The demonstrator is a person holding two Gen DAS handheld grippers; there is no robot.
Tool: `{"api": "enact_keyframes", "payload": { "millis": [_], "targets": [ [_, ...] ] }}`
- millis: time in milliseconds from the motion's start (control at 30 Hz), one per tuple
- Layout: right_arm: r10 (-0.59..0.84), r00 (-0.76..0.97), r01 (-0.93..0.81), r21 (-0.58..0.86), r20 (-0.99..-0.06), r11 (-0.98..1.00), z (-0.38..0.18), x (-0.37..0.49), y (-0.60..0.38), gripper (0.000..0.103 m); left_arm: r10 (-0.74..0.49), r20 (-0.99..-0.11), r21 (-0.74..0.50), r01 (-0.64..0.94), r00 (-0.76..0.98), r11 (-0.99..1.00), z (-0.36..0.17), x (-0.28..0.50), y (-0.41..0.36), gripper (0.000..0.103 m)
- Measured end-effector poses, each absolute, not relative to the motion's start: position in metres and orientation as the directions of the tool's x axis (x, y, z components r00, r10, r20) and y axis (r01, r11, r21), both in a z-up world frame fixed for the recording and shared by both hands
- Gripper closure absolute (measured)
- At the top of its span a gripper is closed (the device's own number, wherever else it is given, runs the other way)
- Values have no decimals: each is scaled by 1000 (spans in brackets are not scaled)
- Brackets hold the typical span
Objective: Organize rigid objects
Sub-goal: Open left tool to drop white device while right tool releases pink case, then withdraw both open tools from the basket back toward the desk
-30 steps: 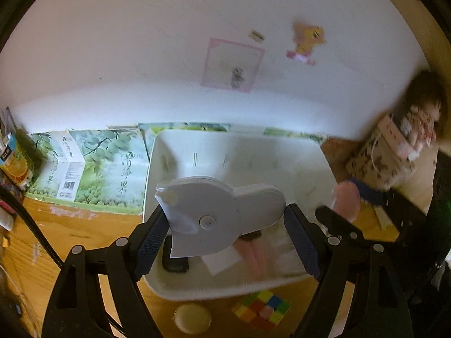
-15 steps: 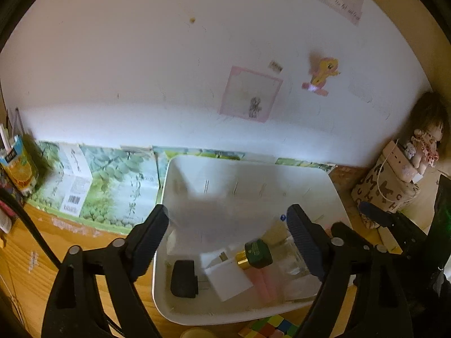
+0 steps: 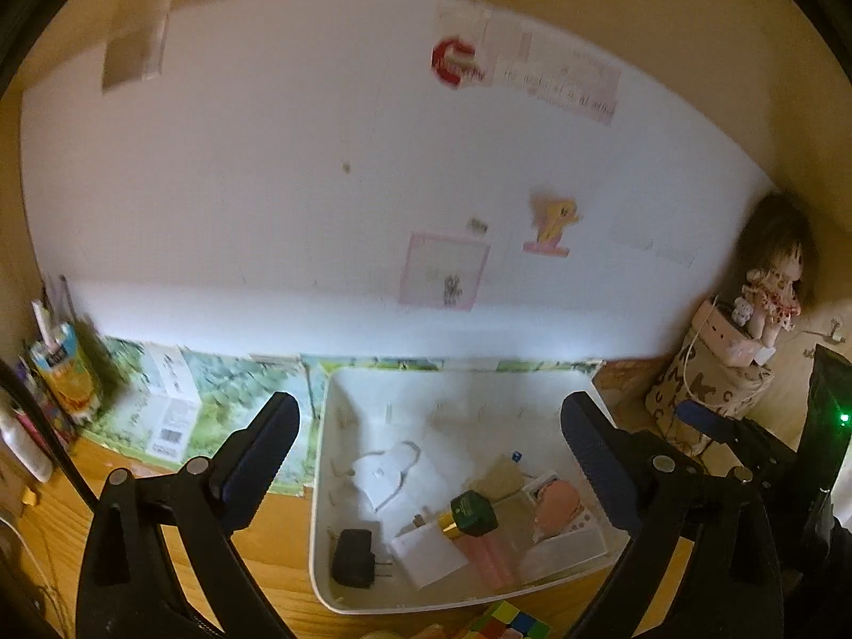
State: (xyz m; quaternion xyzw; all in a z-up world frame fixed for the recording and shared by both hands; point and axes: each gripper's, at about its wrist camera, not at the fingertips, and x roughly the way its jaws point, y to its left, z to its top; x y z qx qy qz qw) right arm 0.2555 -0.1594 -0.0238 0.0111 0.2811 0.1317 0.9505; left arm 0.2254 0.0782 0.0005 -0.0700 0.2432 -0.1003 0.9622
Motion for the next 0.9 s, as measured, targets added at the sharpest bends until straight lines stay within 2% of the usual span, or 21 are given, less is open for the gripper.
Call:
{"api": "enact_keyframes", "payload": {
  "millis": [267, 433, 900],
  "targets": [
    [254, 853, -229, 109, -455, 967, 5, 222, -165, 20, -157, -361, -147, 110, 919, 983, 34, 181, 90, 4],
    [246, 875, -220, 109, -418, 969, 17, 194, -167, 14, -122, -314, -144, 79, 941, 986, 50, 153, 101, 4],
    [143, 905, -75, 181, -401, 981, 18, 121, -167, 14, -118, -260, -121, 88, 958, 989, 60, 70, 132, 4]
  ]
}}
